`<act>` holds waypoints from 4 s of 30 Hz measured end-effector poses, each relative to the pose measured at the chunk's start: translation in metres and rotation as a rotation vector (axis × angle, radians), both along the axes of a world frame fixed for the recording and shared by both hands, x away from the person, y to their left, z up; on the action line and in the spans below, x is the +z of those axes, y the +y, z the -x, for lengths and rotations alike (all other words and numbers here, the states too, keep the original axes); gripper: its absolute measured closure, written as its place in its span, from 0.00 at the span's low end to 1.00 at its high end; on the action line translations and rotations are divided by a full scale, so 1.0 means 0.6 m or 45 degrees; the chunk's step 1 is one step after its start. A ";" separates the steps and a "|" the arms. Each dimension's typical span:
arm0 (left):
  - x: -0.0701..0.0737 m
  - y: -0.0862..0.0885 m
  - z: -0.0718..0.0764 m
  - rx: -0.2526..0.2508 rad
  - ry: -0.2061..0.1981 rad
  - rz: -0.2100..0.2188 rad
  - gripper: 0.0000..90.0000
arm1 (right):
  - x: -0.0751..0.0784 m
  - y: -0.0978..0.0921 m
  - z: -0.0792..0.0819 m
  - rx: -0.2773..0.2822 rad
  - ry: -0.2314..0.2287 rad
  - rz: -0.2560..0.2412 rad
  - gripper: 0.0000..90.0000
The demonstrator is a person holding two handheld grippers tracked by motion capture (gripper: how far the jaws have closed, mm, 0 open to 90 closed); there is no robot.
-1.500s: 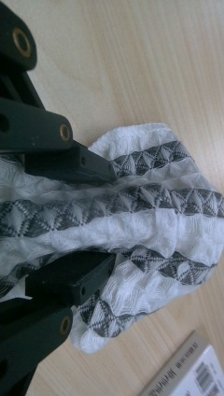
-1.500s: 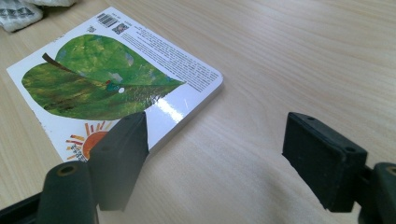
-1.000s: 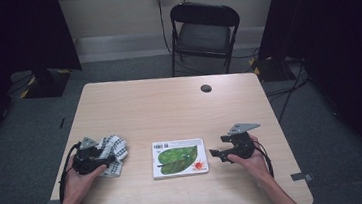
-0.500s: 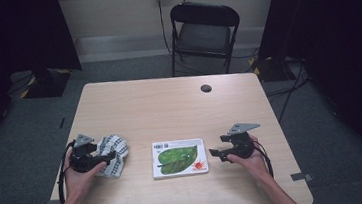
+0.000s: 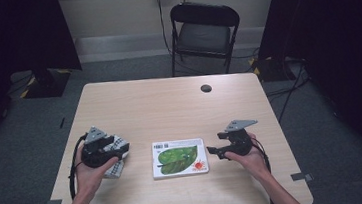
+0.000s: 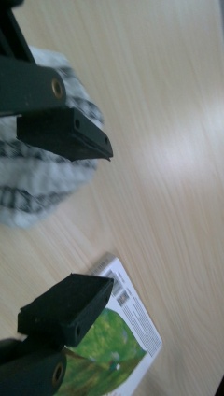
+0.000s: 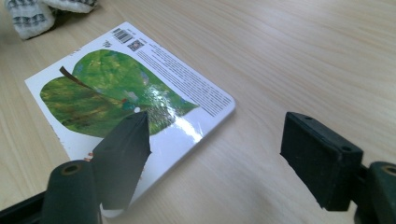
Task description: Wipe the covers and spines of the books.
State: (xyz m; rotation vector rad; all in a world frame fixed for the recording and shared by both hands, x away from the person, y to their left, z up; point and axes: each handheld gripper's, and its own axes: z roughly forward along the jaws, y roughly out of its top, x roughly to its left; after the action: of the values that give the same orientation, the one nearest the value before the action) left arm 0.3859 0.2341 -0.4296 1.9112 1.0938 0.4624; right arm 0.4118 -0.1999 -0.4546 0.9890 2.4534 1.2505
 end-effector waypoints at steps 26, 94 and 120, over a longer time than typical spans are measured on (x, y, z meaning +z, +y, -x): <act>-0.080 -0.124 0.007 -0.324 0.174 -0.033 0.43 | -0.048 0.071 0.007 0.153 0.070 0.103 0.34; -0.099 -0.156 0.038 -0.409 0.310 0.013 0.28 | -0.045 0.031 -0.031 -0.152 0.199 -0.291 0.53; -0.101 -0.151 0.028 -0.387 0.315 0.054 0.31 | -0.030 0.046 -0.024 -0.009 0.235 -0.305 0.59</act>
State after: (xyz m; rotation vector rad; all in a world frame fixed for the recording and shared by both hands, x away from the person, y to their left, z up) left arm 0.3689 0.1435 -0.4902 2.0905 0.9331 0.0334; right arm 0.4259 -0.1724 -0.4724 1.2224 2.4711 1.5422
